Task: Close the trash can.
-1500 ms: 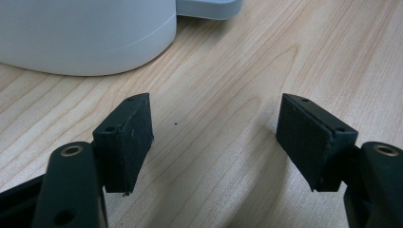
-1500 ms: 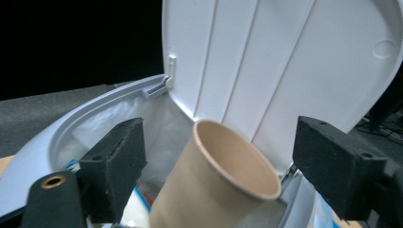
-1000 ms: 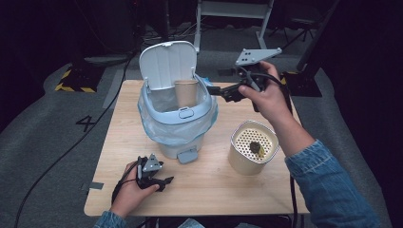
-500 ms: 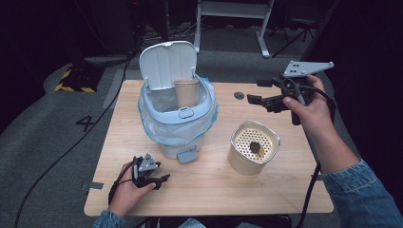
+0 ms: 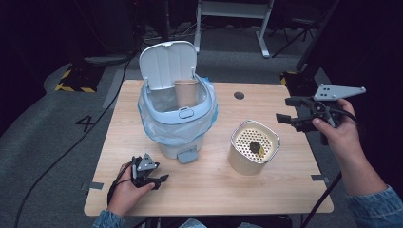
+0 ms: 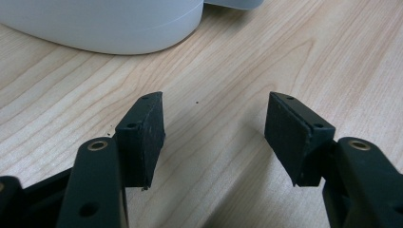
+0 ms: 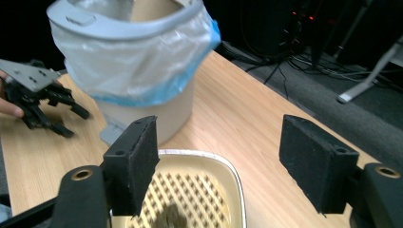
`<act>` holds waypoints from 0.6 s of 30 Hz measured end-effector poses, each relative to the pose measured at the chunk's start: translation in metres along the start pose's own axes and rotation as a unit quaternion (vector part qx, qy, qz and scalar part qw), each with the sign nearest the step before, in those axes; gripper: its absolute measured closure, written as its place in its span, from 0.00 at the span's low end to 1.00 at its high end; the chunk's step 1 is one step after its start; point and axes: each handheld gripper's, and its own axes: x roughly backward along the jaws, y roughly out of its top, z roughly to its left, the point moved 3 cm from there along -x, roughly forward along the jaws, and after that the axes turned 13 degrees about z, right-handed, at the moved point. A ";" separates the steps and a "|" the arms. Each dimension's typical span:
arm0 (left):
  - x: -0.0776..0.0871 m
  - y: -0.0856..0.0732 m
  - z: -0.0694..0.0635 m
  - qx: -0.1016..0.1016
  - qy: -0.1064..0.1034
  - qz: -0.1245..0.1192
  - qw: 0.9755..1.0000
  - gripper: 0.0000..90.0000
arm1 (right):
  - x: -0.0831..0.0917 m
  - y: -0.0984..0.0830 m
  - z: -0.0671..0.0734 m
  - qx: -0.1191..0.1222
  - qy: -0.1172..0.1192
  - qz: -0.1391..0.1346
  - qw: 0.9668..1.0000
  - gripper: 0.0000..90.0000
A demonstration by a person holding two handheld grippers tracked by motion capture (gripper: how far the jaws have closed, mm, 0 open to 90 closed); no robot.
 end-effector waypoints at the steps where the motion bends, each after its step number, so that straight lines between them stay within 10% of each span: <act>1: 0.000 0.000 0.000 0.003 -0.002 -0.001 1.000 0.44 | 0.002 -0.007 -0.001 -0.005 -0.003 0.000 1.000 0.32; 18: 0.007 -0.012 0.008 0.027 0.014 0.002 1.000 0.43 | -0.014 -0.132 -0.009 -0.084 -0.059 0.049 0.994 0.30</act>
